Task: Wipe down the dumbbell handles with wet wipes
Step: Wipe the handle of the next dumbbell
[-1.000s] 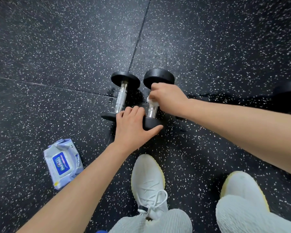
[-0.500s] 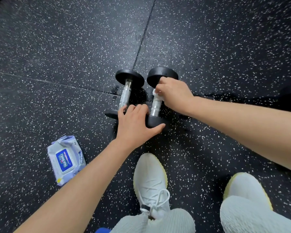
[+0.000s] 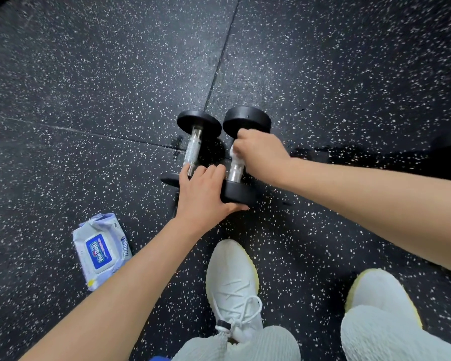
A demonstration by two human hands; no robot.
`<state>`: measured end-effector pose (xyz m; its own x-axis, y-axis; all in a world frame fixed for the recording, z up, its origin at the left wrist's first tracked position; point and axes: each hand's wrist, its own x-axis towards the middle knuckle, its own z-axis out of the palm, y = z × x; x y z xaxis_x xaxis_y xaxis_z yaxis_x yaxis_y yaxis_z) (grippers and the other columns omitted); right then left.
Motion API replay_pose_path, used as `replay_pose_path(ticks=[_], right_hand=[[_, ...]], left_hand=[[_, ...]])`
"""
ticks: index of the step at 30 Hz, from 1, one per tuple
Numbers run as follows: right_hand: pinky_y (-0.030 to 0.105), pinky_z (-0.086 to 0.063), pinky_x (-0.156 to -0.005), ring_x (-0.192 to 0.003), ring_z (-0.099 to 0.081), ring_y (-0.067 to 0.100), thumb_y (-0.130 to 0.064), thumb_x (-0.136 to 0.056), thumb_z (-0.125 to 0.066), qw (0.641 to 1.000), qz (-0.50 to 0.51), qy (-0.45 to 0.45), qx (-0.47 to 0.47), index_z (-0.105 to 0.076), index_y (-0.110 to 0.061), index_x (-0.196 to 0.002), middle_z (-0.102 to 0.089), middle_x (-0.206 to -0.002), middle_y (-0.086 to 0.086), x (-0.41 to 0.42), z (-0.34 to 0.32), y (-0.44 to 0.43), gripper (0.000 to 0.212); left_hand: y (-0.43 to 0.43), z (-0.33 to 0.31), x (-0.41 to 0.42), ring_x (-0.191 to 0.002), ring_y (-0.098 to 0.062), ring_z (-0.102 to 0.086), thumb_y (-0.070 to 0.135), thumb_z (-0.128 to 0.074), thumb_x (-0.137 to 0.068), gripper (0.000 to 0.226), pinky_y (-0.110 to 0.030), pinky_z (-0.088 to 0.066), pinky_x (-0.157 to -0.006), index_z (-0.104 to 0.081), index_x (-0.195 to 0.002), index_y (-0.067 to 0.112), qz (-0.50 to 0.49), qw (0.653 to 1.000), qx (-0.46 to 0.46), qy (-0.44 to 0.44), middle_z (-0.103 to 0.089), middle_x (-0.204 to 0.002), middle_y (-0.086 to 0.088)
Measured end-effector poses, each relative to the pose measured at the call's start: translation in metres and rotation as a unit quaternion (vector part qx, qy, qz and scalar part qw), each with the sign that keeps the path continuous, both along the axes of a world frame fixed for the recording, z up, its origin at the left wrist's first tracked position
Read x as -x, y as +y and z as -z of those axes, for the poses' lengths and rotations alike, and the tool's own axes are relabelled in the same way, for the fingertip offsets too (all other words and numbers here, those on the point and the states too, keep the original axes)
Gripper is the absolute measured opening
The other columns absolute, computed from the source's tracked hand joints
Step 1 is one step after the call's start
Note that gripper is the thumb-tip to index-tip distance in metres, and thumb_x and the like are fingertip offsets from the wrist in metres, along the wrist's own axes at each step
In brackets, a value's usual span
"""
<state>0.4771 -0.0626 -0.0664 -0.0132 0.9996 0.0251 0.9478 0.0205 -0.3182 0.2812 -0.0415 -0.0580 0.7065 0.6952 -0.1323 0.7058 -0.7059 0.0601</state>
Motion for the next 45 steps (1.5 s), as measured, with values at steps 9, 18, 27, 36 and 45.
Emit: replay_pose_path(ticks=[9, 18, 27, 36, 45], right_hand=[[0.030, -0.039, -0.057, -0.086, -0.062, 0.026, -0.018, -0.086, -0.072, 0.999, -0.032, -0.007, -0.029, -0.071, -0.020, -0.090, -0.059, -0.092, -0.003, -0.017, 0.007, 0.000, 0.004], [0.030, -0.026, -0.051, -0.074, -0.062, 0.029, -0.009, -0.080, -0.072, 0.997, -0.051, -0.063, -0.019, -0.069, -0.013, -0.087, -0.058, -0.085, 0.002, -0.010, 0.007, -0.015, 0.008], [0.032, -0.031, -0.051, -0.066, -0.060, 0.031, -0.016, -0.090, -0.066, 0.998, 0.018, -0.053, -0.031, -0.071, -0.018, -0.086, -0.057, -0.085, 0.000, -0.024, 0.005, 0.008, 0.007], [0.033, -0.044, -0.054, -0.076, -0.063, 0.027, -0.019, -0.089, -0.067, 0.999, -0.016, -0.002, -0.030, -0.076, -0.025, -0.098, -0.059, -0.088, -0.005, -0.020, 0.006, 0.004, 0.014], [0.031, -0.035, -0.057, -0.077, -0.061, 0.023, -0.022, -0.092, -0.061, 0.985, -0.162, 0.053, 0.000, -0.074, -0.022, -0.095, -0.059, -0.087, -0.006, 0.002, 0.011, -0.026, 0.013]], left_hand=[[-0.002, 0.006, 0.003, -0.100, -0.020, -0.055, 0.095, -0.054, -0.066, 0.076, -0.051, -0.030, -0.116, -0.058, -0.099, 0.027, 0.029, 0.998, -0.045, -0.016, -0.055, -0.095, 0.012], [0.000, 0.012, 0.010, -0.091, -0.023, -0.056, 0.092, -0.058, -0.071, 0.074, -0.051, -0.033, -0.115, -0.058, -0.095, 0.022, 0.042, 0.995, -0.064, -0.057, -0.057, -0.090, 0.008], [-0.001, 0.008, 0.007, -0.081, -0.025, -0.053, 0.092, -0.056, -0.073, 0.076, -0.047, -0.037, -0.110, -0.057, -0.088, 0.018, 0.061, 0.992, -0.081, -0.072, -0.054, -0.081, 0.006], [0.000, 0.006, 0.012, -0.085, -0.018, -0.055, 0.095, -0.052, -0.071, 0.072, -0.048, -0.030, -0.117, -0.050, -0.085, 0.025, 0.031, 0.997, -0.050, -0.053, -0.052, -0.080, 0.013], [0.001, 0.005, 0.015, -0.091, -0.020, -0.057, 0.091, -0.057, -0.070, 0.068, -0.055, -0.029, -0.118, -0.053, -0.091, 0.027, 0.017, 0.998, -0.021, -0.056, -0.049, -0.083, 0.015]])
